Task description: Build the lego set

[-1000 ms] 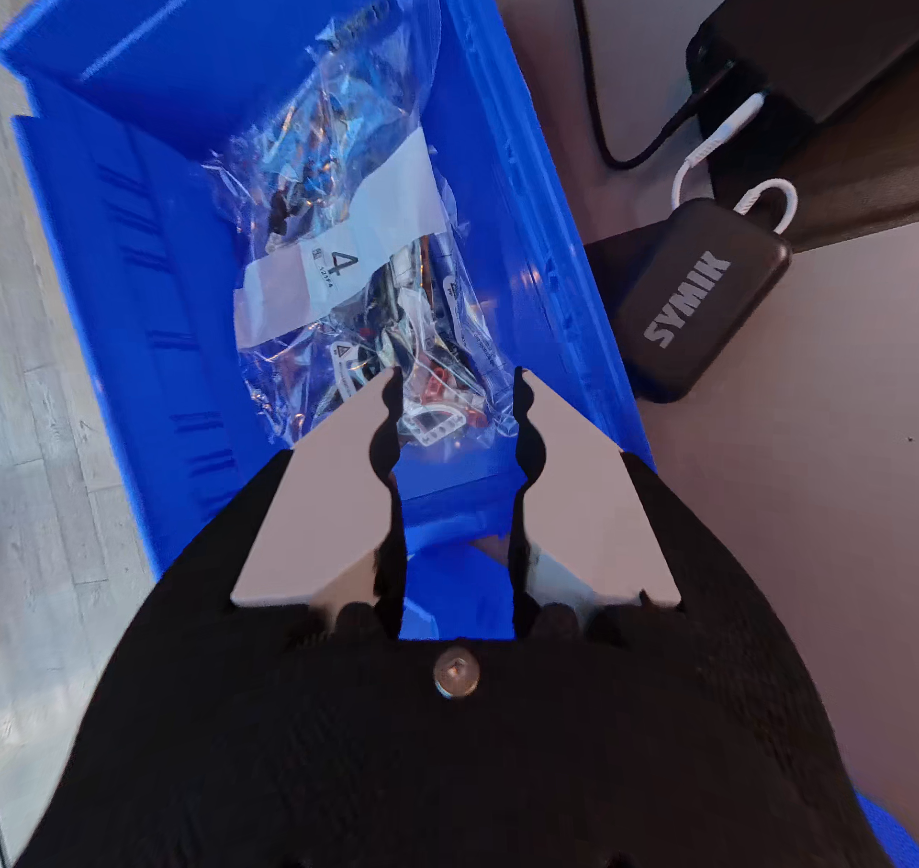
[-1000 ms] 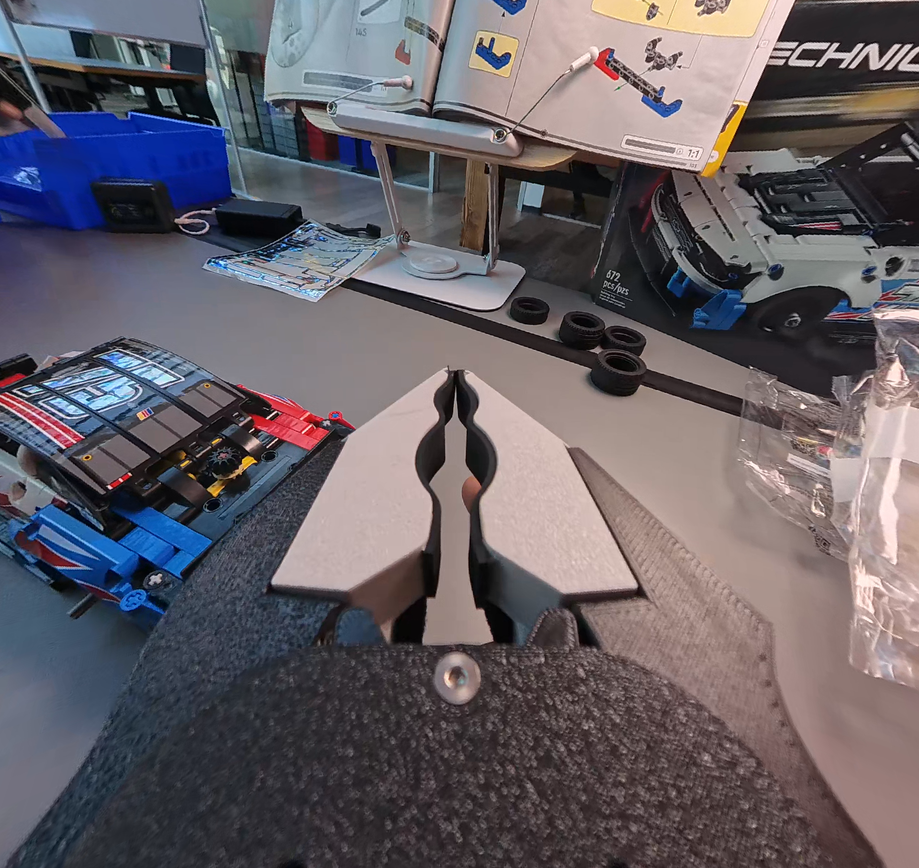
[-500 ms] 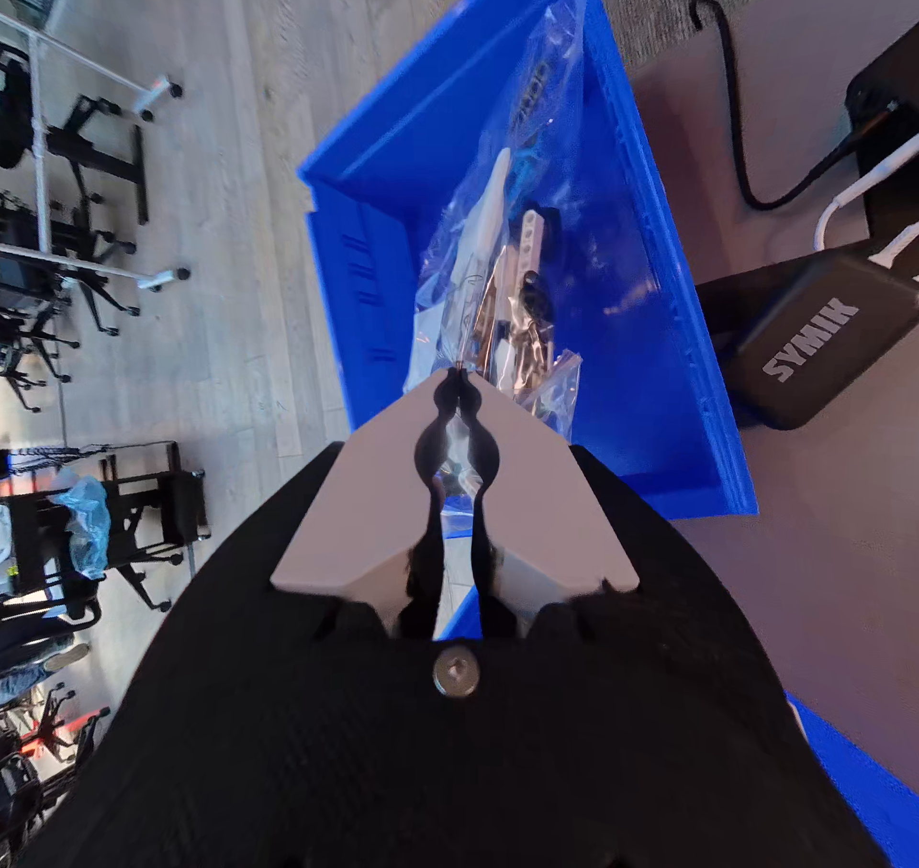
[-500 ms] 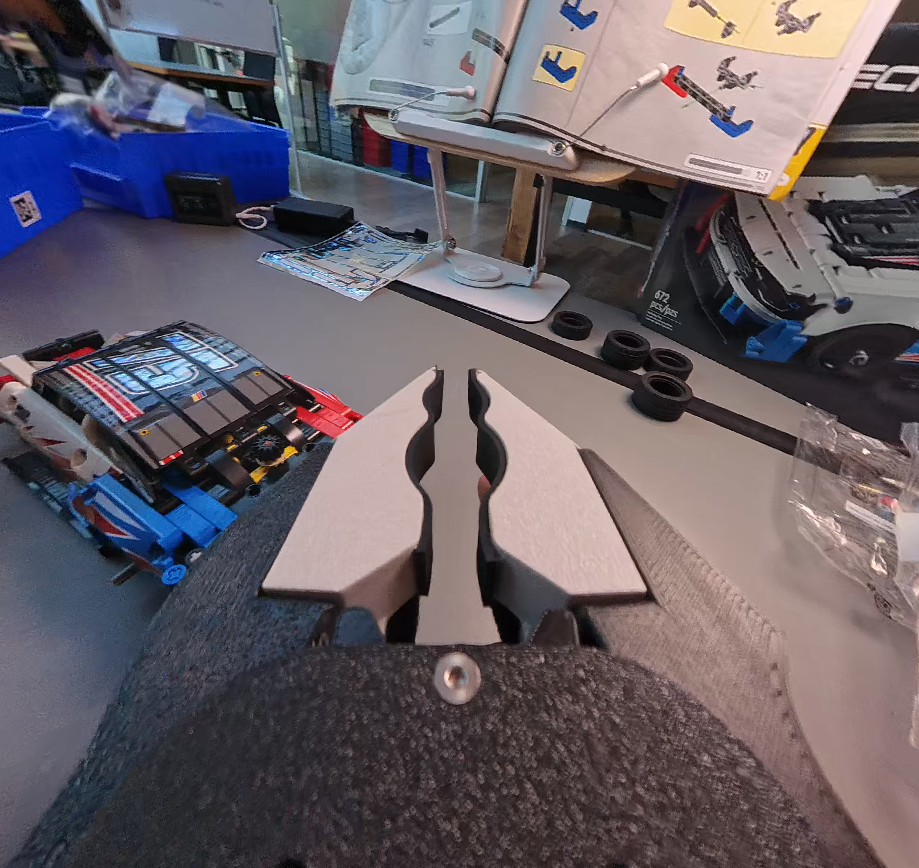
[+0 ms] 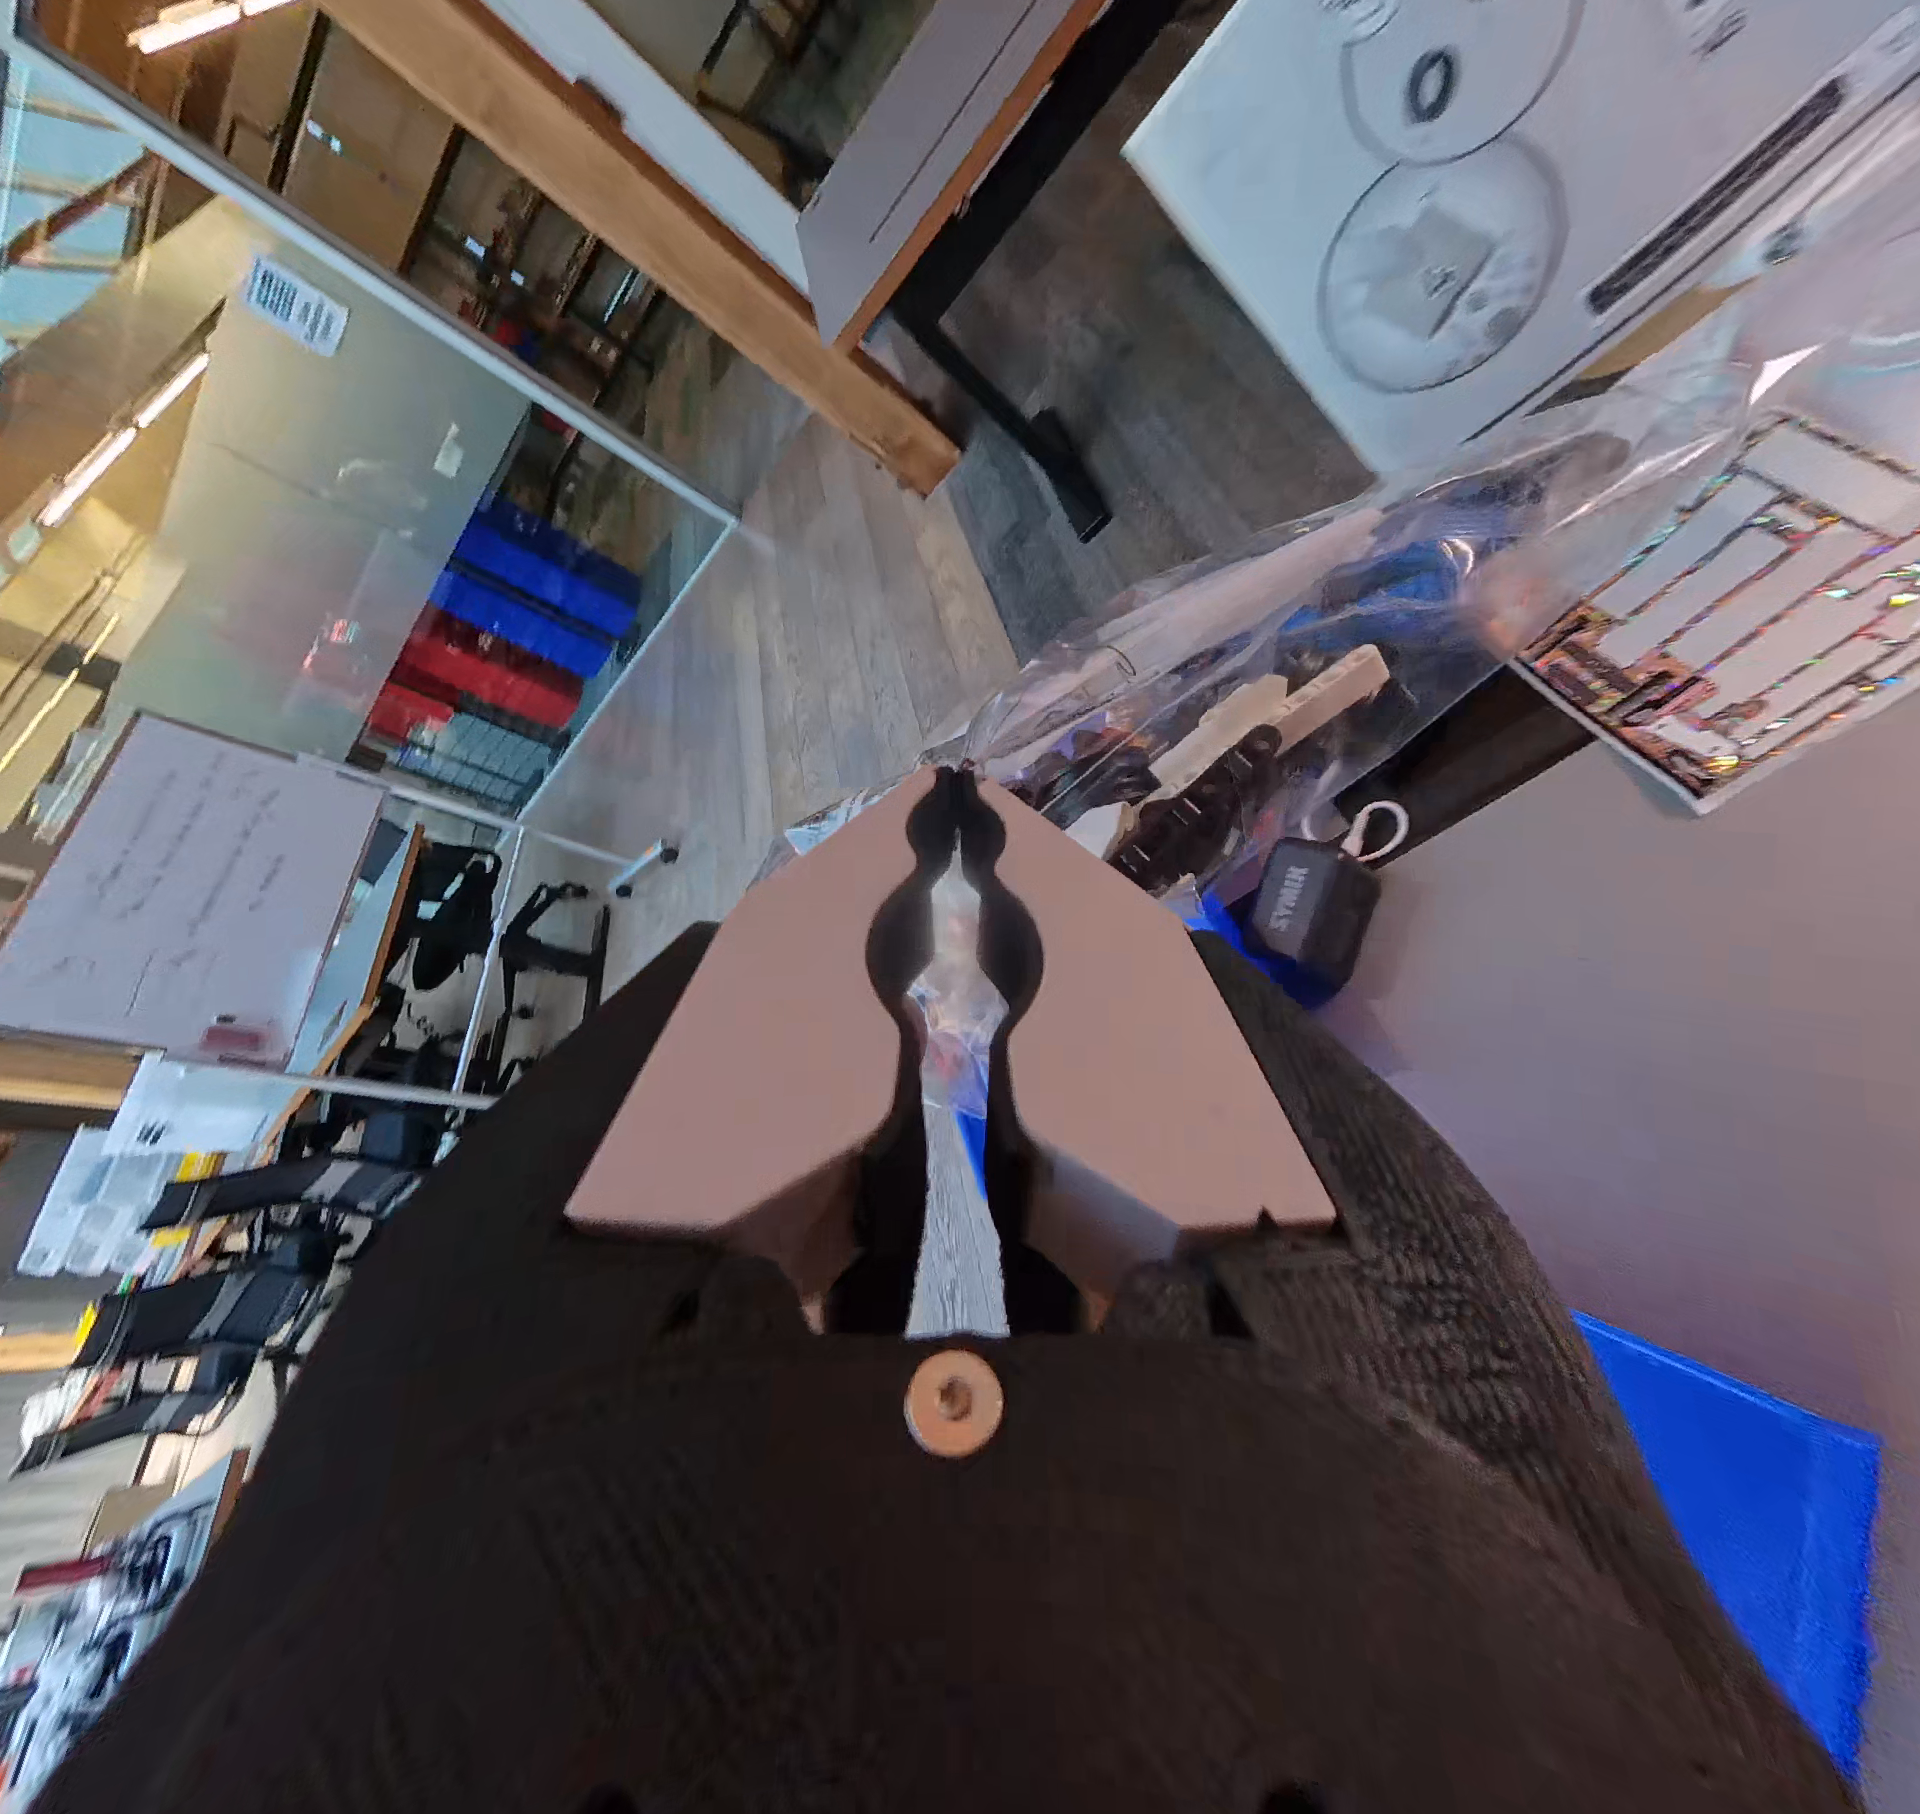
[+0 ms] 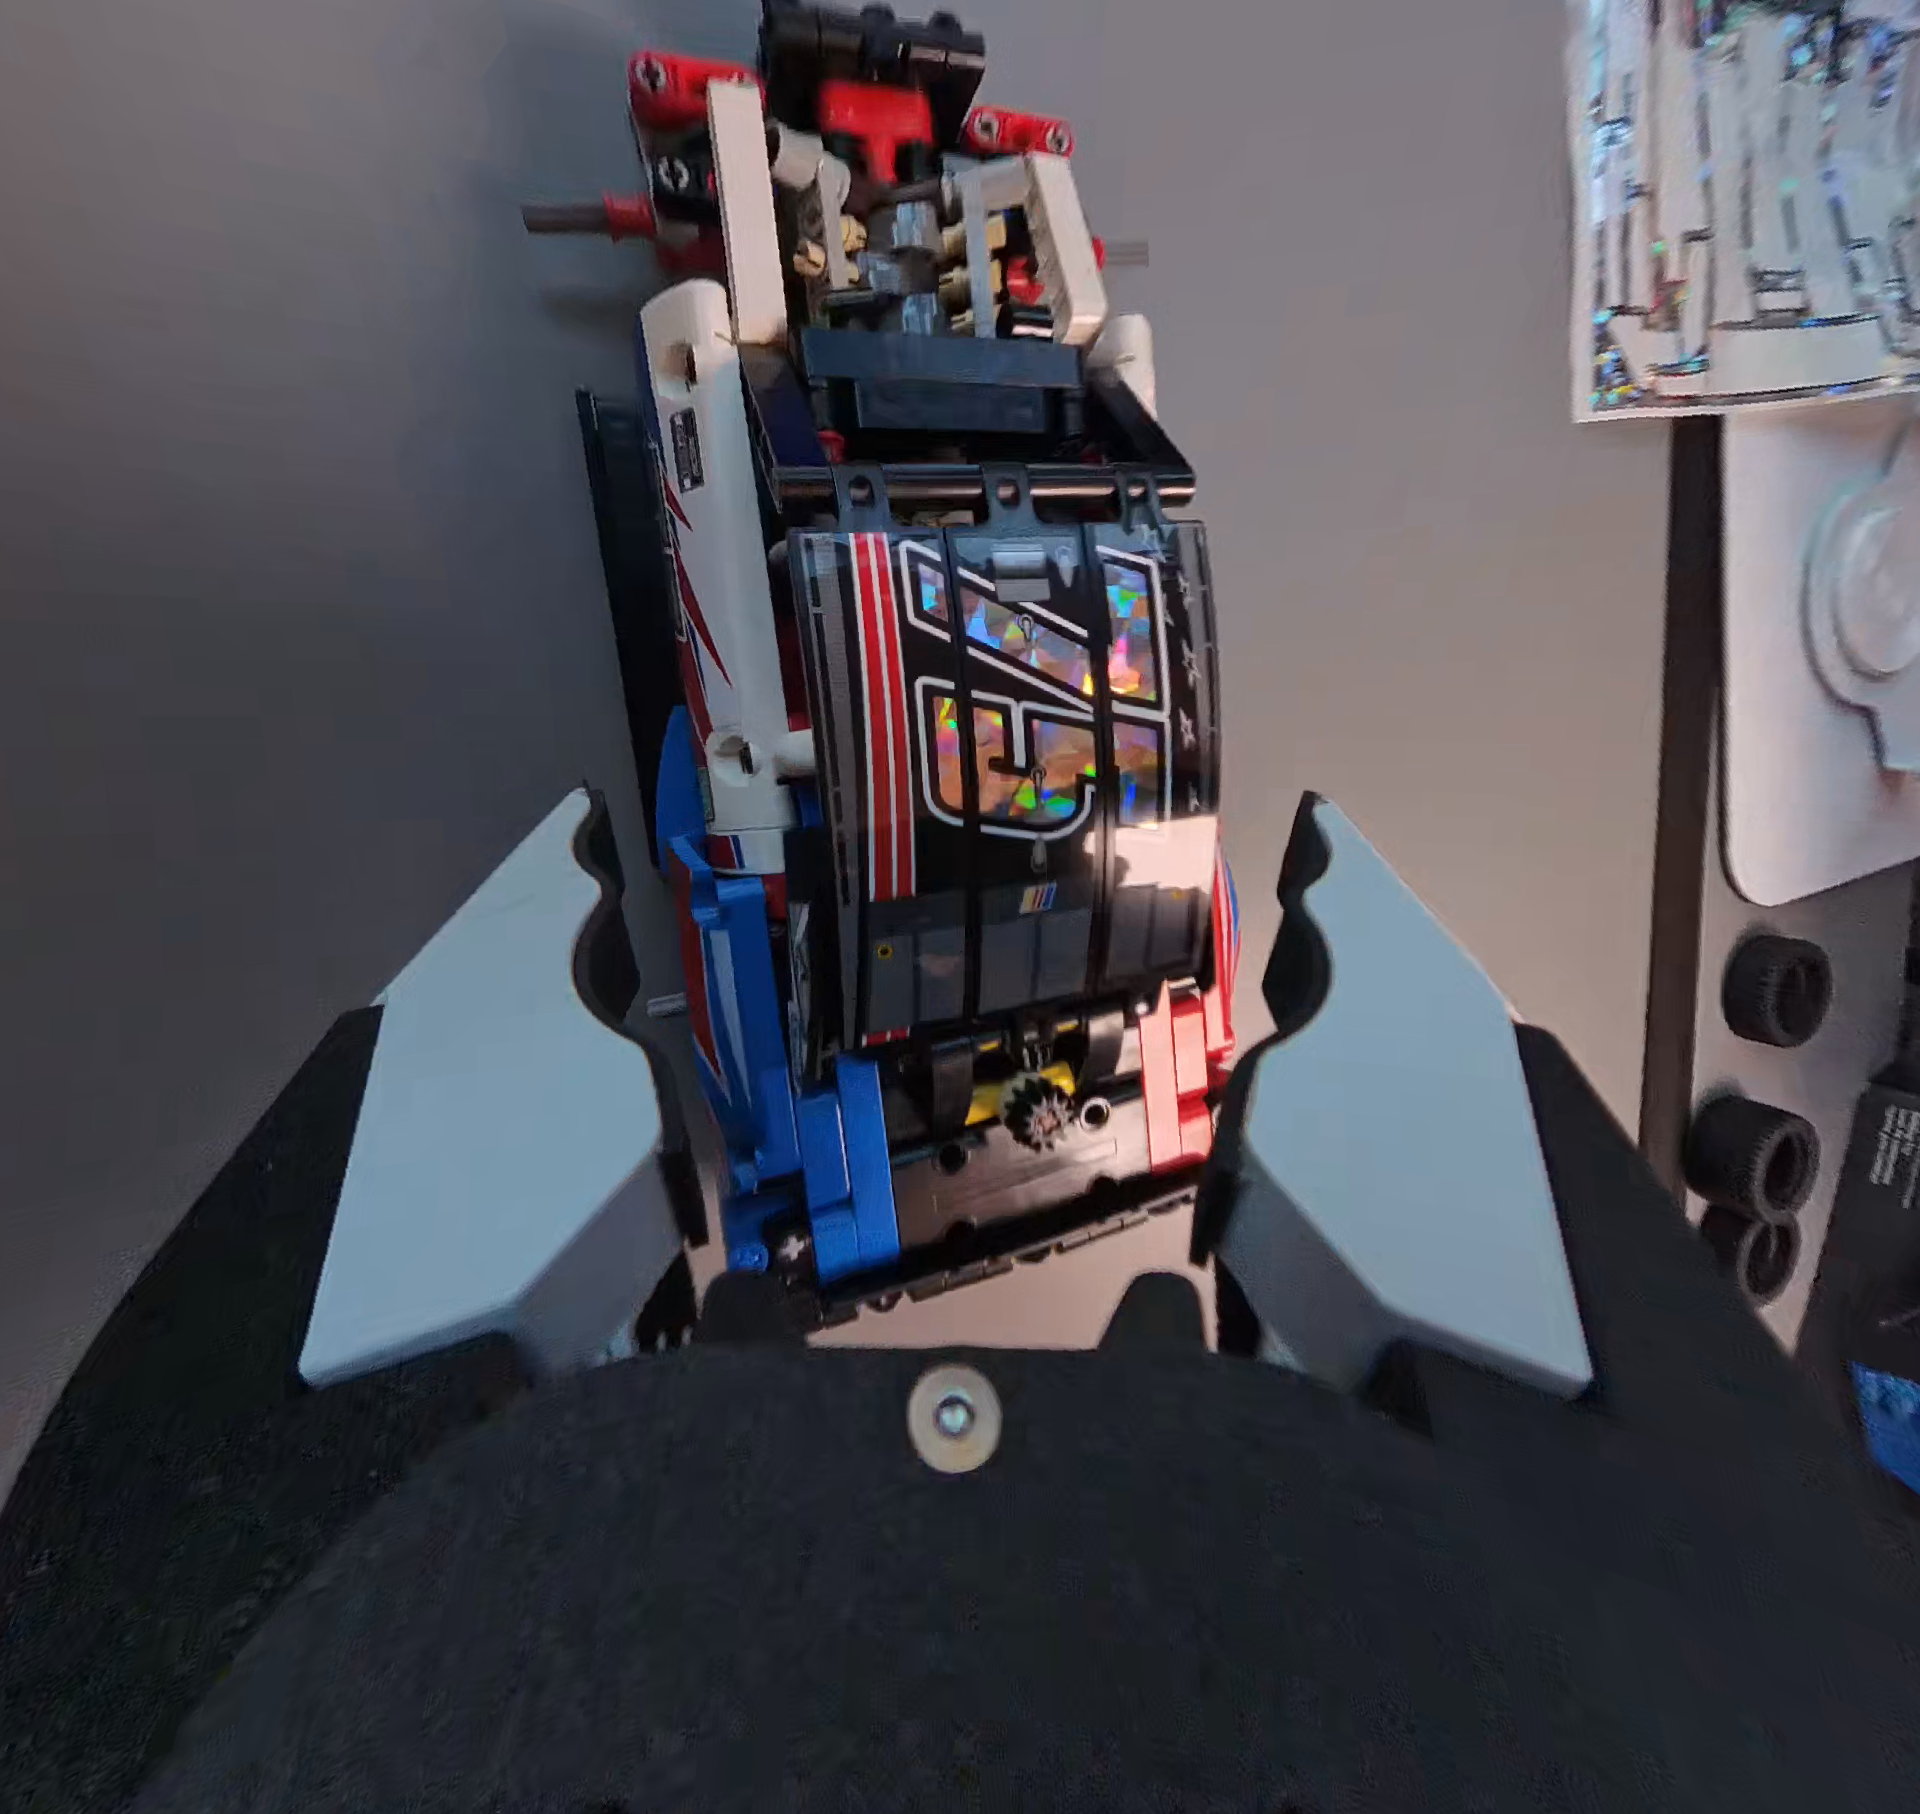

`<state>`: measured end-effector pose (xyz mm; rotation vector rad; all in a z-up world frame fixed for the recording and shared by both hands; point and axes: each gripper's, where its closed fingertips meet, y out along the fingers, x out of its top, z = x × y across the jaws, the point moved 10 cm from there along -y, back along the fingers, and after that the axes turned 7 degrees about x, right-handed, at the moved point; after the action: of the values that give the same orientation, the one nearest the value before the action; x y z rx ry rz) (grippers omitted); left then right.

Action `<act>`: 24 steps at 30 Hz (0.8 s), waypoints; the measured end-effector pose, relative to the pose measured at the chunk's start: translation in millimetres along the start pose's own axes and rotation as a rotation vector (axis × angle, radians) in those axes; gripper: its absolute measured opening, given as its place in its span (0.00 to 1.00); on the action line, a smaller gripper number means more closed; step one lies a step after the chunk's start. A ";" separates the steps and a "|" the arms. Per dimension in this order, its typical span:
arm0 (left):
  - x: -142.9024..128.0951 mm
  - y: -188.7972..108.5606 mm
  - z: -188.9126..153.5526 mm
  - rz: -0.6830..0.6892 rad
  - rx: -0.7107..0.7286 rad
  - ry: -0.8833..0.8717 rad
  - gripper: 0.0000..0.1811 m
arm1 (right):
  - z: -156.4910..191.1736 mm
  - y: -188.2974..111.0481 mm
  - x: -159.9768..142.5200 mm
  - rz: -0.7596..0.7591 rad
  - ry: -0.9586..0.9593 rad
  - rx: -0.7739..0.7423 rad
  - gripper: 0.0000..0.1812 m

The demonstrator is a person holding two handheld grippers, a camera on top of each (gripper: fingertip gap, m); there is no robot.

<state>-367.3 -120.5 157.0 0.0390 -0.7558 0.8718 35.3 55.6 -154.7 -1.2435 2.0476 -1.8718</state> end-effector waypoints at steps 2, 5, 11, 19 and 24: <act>11.2 -27.4 -18.6 -0.074 -0.056 0.017 0.00 | -5.7 14.6 1.4 0.064 -0.001 0.058 0.63; 20.5 -63.5 -53.5 -0.168 -0.167 0.045 0.00 | -21.7 19.5 -0.3 0.089 0.011 0.143 0.62; 25.6 -116.7 -130.4 -0.313 -0.384 0.089 0.00 | -84.5 19.4 -31.1 0.191 0.085 0.146 0.62; 14.4 -150.4 -223.6 -0.429 -0.598 0.073 0.00 | -152.9 14.0 -75.6 0.219 0.163 0.142 0.62; 0.6 -146.4 -259.6 -0.437 -0.676 -0.004 0.00 | -158.3 2.0 -94.3 0.280 0.188 0.158 0.56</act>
<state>-112.6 -132.2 2.8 -0.3809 -0.9686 0.1749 6.3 237.5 -159.6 -0.7259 1.9877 -2.0296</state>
